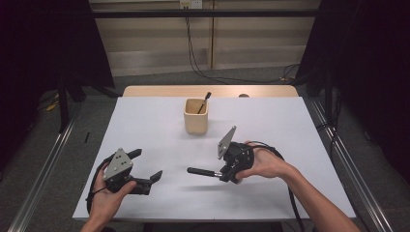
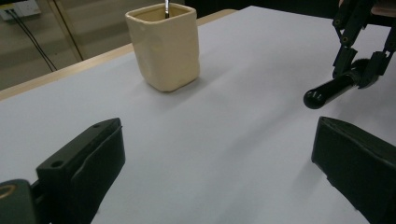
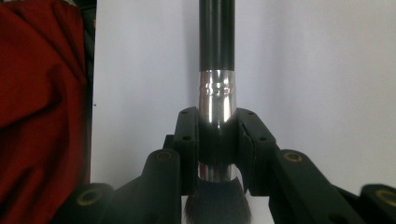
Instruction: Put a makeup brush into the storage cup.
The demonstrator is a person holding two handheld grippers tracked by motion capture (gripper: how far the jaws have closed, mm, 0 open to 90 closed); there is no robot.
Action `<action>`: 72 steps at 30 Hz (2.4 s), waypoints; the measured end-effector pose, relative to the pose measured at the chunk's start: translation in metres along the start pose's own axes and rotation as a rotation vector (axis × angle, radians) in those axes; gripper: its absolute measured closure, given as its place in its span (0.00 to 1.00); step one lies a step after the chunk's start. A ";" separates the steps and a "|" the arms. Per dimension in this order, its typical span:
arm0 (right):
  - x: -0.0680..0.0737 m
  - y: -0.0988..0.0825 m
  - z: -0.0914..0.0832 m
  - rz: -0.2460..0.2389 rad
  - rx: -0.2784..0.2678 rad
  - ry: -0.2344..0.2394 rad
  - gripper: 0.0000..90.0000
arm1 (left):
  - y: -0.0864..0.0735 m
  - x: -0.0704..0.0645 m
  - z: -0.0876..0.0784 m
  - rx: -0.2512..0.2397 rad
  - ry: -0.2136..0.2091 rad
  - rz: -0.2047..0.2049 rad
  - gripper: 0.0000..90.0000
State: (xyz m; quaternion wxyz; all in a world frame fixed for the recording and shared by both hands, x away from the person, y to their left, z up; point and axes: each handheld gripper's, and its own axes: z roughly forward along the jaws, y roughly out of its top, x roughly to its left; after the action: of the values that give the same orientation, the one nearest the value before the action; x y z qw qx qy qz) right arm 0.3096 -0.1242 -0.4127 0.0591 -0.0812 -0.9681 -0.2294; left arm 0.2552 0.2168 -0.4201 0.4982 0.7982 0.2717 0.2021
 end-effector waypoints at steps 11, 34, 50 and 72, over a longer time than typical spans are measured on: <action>0.003 0.006 0.005 -0.025 0.064 0.002 0.80 | 0.014 -0.012 0.018 0.068 -0.101 0.045 0.03; 0.001 0.020 0.008 -0.070 0.149 -0.010 0.80 | 0.035 -0.022 0.054 0.233 -0.246 0.084 0.04; -0.004 0.028 0.013 -0.088 0.233 -0.009 0.80 | 0.049 -0.032 0.082 0.393 -0.368 0.146 0.06; -0.006 0.029 0.017 -0.095 0.236 -0.007 0.80 | 0.050 -0.040 0.110 0.599 -0.426 0.240 0.12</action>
State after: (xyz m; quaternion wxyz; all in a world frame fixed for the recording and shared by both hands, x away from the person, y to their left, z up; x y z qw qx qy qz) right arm 0.3193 -0.0921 -0.4160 0.0540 -0.0284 -0.9913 -0.1162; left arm 0.3019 0.0982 -0.4231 0.2609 0.9586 0.1136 0.0004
